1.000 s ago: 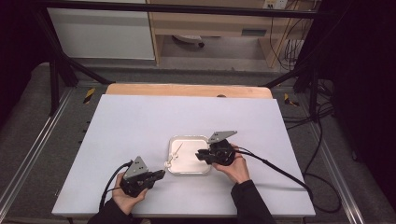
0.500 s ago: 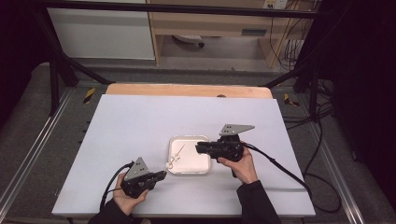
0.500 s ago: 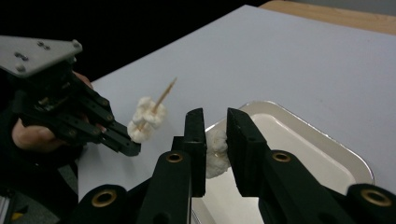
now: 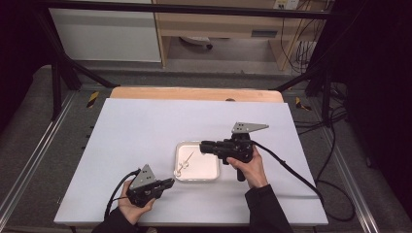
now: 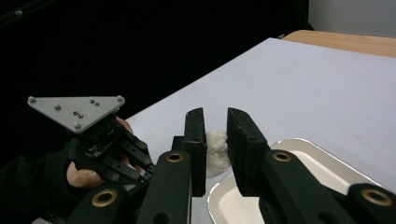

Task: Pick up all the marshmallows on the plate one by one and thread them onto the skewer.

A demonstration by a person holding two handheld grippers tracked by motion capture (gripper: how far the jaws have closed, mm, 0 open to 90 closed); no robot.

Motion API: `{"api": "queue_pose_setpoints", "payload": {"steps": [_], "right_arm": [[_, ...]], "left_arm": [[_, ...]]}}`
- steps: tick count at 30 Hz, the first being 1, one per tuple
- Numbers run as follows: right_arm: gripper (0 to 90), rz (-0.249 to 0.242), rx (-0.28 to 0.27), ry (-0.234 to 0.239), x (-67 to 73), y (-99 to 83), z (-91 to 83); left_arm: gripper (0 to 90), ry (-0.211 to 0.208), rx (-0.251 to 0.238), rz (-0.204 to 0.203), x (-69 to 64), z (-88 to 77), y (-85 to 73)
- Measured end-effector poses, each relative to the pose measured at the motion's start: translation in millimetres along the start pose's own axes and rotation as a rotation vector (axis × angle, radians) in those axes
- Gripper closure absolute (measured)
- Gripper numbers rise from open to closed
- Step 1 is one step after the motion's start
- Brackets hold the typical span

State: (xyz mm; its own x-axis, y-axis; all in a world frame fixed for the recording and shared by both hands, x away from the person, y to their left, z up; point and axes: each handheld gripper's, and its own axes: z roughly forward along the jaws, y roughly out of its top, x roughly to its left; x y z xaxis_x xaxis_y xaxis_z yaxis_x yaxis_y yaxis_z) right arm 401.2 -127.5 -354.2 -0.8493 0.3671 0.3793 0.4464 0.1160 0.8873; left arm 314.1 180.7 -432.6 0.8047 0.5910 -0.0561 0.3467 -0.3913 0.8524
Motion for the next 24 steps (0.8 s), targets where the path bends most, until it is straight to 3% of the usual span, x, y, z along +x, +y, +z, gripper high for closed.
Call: {"api": "queue_pose_setpoints", "payload": {"steps": [10,24], "right_arm": [[78.1,0.040,0.004,0.050,-3.0,0.7,11.0],[78.1,0.063,0.035,0.070,-3.9,-5.5,20.7]], "left_arm": [[88.5,-0.008,-0.004,0.009,-1.9,0.1,0.5],[88.6,-0.005,-0.001,0.018,-2.3,-0.3,0.0]]}}
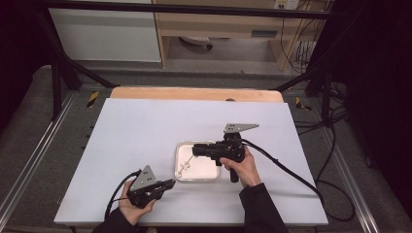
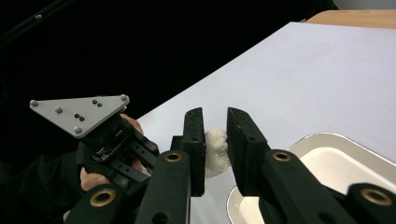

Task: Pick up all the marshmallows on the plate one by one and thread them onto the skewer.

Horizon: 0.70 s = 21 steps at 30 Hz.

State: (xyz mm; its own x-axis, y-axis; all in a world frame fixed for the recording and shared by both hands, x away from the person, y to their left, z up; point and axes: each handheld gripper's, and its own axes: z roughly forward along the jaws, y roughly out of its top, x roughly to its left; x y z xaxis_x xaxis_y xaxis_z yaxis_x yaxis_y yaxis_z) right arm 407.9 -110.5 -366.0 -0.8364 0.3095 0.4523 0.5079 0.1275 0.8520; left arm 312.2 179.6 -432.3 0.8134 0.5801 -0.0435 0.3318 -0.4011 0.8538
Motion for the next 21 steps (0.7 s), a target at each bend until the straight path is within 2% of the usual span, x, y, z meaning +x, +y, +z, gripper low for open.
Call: {"api": "queue_pose_setpoints", "payload": {"steps": [7,21], "right_arm": [[78.9,0.017,-0.012,0.016,1.0,-4.0,4.0],[79.9,0.018,-0.015,0.030,2.1,-13.3,12.3]], "left_arm": [[88.7,-0.001,0.001,-0.003,0.0,0.7,-1.1],[88.8,0.009,0.025,0.002,-0.6,2.7,-2.5]]}}
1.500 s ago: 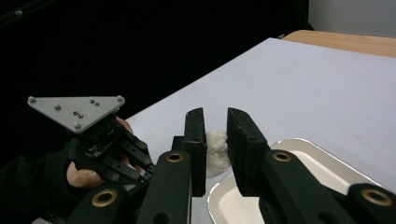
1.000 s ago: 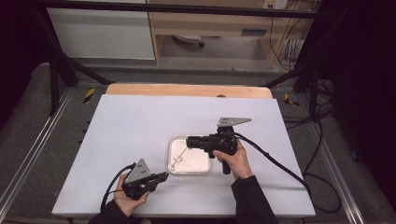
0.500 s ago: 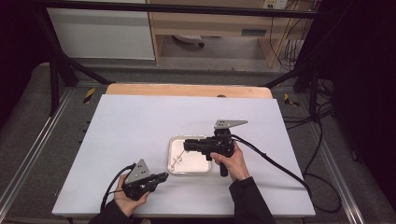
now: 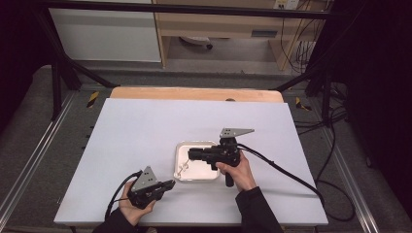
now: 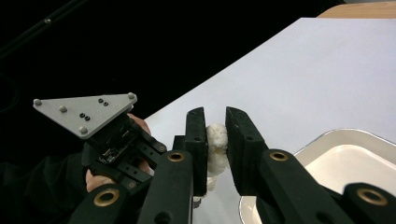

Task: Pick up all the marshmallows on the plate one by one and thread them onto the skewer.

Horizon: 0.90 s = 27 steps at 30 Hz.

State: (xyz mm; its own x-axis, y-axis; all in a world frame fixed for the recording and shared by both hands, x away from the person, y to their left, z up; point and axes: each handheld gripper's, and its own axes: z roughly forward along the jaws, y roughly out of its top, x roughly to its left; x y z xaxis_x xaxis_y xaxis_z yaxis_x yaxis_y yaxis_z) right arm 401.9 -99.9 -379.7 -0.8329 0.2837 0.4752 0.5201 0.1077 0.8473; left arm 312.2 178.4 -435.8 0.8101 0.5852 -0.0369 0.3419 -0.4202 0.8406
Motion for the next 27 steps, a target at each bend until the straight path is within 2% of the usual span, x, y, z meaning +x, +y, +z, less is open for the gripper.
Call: {"api": "queue_pose_setpoints", "payload": {"steps": [8,27], "right_arm": [[79.9,0.001,0.004,0.010,0.2,-4.7,4.1],[80.2,-0.027,-0.005,-0.004,2.5,-11.2,8.1]], "left_arm": [[88.9,-0.002,0.016,-0.004,0.2,1.4,-0.4],[89.0,-0.006,0.016,-0.017,0.0,0.9,0.5]]}}
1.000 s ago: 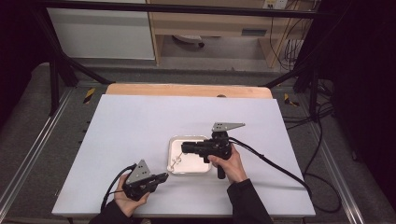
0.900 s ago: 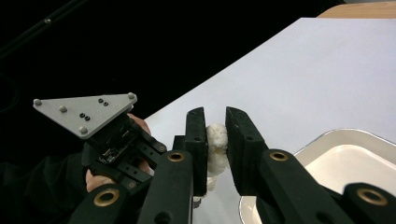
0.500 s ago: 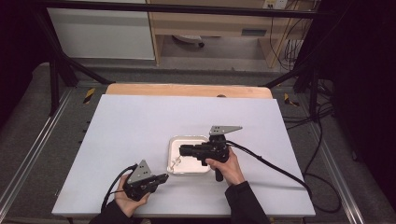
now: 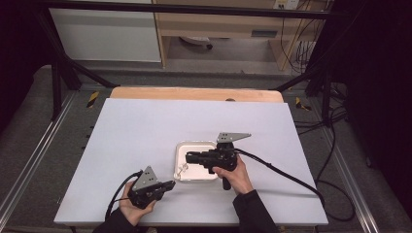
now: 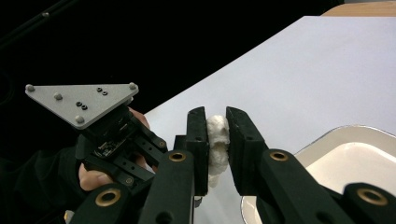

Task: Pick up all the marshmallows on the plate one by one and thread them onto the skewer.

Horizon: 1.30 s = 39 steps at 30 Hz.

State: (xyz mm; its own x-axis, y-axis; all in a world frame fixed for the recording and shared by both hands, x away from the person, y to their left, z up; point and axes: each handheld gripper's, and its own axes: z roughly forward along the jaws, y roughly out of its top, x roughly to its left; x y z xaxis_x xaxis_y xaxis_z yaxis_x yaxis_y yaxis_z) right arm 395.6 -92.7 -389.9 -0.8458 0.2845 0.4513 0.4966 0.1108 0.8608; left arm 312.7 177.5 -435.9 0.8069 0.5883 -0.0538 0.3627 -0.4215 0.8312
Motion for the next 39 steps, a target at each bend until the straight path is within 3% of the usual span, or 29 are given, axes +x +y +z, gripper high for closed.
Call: {"api": "queue_pose_setpoints", "payload": {"steps": [18,39], "right_arm": [[80.3,-0.039,0.006,-0.010,3.5,-5.4,1.9],[80.5,-0.035,0.009,-0.008,4.0,-9.3,4.8]], "left_arm": [[89.1,-0.005,-0.004,0.001,-1.2,0.8,-0.1],[89.1,-0.002,0.003,0.009,-2.2,1.2,0.0]]}}
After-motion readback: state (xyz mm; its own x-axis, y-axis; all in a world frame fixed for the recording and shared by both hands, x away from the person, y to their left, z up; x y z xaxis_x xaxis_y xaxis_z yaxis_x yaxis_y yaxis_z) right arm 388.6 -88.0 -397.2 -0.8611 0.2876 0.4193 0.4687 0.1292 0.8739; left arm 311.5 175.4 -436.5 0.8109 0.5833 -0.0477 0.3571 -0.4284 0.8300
